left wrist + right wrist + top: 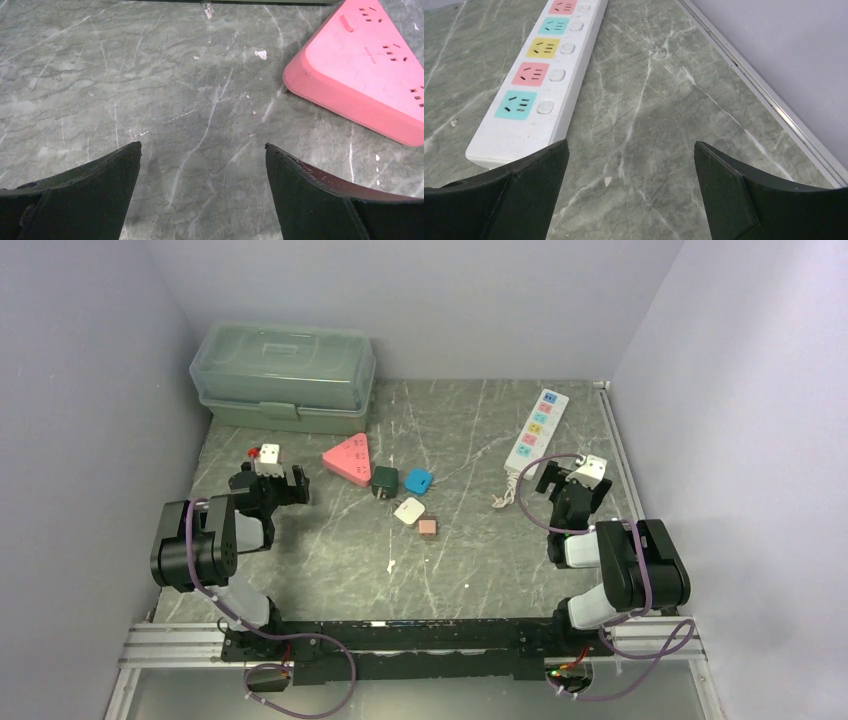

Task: Insert the plug
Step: Pick up the socket from the center of the board.

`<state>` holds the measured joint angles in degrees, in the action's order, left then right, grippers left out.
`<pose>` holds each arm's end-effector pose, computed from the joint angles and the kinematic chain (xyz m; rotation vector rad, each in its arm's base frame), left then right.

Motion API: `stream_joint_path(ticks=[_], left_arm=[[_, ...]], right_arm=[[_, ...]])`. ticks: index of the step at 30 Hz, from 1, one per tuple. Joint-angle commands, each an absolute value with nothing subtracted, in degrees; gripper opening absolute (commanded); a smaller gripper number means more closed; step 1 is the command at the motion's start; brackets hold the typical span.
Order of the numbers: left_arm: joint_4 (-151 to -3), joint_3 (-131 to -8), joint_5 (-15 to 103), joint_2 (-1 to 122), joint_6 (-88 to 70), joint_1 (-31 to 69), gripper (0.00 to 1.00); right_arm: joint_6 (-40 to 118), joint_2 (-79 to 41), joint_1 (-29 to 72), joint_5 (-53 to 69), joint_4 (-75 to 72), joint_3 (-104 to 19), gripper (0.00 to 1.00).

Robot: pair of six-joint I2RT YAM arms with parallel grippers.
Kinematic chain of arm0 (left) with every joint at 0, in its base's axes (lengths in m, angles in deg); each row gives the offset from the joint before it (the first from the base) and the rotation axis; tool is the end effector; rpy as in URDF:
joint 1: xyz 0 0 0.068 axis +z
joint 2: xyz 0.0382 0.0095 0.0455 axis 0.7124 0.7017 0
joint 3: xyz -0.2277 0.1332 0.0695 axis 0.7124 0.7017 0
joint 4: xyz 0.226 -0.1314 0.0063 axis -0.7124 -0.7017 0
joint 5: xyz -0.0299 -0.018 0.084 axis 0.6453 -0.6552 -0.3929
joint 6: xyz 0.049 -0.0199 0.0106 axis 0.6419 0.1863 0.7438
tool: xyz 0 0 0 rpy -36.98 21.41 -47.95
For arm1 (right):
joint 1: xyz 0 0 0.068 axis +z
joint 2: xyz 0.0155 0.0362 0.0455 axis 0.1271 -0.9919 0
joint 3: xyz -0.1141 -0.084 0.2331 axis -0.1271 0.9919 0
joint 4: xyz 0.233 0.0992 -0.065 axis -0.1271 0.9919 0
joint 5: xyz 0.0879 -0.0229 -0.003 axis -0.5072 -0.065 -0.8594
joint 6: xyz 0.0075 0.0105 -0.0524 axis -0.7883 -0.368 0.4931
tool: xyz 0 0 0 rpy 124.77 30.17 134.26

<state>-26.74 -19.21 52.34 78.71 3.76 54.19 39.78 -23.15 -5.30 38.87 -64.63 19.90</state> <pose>0.2722 0.0318 0.1269 0.0613 1.8968 -0.1575 0.2371 -0.0059 0.1456 0.3595 1.6861 -0.2518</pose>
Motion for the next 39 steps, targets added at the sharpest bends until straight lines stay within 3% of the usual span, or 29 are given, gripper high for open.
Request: stream_joint_path(ticks=[1,12,15,19,22,29,34,39], left_arm=[[-24.5,-19.6,51.8,78.3,4.2,53.9,0.99],[-24.0,-19.5,52.3,77.7,3.7,54.2,0.99],[-35.3,-23.2,53.5,74.2,3.3,55.2,0.99],[-60.1,-33.7,57.2,71.0,8.7,55.5,0.99],[-66.7,-35.7,55.8,69.2,10.7,55.5,0.99],[-87.6,-46.8,56.7,61.5,7.5,56.5,0.99],[-105.6,-60.1,58.9,60.2,4.7,57.6,0.99],[-112.4,-66.3,58.4,58.0,3.3,58.2,0.99]], right_arm=[[39.9,-22.4,-5.5,38.6,-66.1,19.6,1.00],[39.8,-21.1,-5.5,39.7,-65.1,19.5,1.00],[41.1,-17.6,-4.5,40.9,-64.6,20.4,1.00],[33.4,-7.6,-4.5,46.6,-39.7,12.3,1.00],[21.8,-6.6,-4.6,45.9,-27.4,5.7,1.00],[20.1,-12.8,-4.8,30.2,-13.3,-8.8,1.00],[20.0,-25.4,-4.8,31.0,2.4,-25.0,1.00],[20.4,-33.4,-4.7,31.5,3.4,-31.9,1.00]])
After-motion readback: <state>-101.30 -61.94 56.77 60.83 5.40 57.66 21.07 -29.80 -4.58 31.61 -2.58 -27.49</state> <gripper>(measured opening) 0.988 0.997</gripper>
